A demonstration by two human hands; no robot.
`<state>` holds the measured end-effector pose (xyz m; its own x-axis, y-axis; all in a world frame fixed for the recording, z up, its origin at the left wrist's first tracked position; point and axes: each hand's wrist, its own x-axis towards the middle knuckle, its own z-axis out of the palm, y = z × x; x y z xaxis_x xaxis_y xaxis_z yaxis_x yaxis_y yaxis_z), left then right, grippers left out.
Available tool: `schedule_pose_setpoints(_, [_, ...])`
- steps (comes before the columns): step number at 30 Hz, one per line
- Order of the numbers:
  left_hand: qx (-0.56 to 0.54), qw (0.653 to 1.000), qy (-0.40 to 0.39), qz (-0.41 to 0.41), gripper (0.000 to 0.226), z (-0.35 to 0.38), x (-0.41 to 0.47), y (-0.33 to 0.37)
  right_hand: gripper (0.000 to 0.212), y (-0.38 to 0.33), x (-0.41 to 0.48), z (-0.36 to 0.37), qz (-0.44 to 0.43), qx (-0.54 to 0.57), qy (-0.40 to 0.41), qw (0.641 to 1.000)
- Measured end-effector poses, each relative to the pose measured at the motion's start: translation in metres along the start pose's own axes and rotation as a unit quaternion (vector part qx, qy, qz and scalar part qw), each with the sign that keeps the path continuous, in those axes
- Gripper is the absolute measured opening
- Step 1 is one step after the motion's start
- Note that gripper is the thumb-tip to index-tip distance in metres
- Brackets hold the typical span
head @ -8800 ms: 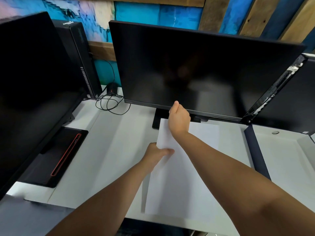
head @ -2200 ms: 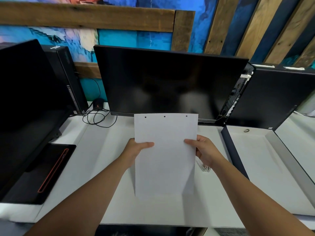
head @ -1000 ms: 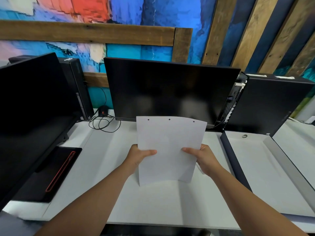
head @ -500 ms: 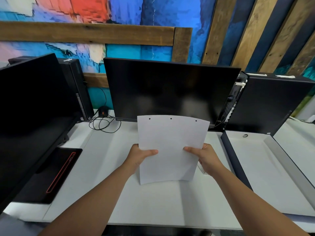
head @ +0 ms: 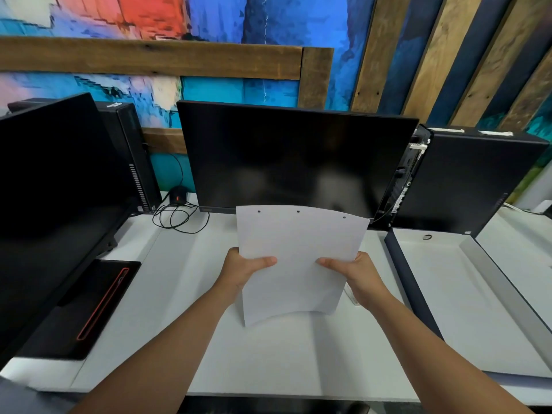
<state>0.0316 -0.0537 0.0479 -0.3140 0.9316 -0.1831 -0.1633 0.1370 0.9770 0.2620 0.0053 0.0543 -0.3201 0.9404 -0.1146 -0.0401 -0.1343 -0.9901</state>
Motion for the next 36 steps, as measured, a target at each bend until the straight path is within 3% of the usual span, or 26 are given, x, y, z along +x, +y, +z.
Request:
schedule_pose_setpoints(6, [0.004,1.000,0.000,-0.002,0.034,-0.001,-0.003,-0.002,0.023,0.004,-0.002,0.000,-0.001,0.001,0.006,1.000])
schedule_pose_setpoints(16, [0.041,0.998,0.015,-0.042,0.022,-0.001,0.003,-0.029,0.026,0.031,0.001,0.002,0.059,-0.005,0.034,0.998])
schedule_pose_setpoints(29, [0.030,0.999,-0.023,-0.031,0.028,0.006,0.024,-0.014,0.015,0.021,0.012,-0.013,0.036,0.034,0.062,0.997])
schedule_pose_setpoints(36, [0.031,0.998,-0.030,-0.040,0.027,0.027,0.030,-0.007,0.017,0.014,0.016,-0.024,0.052,0.014,0.120,0.991])
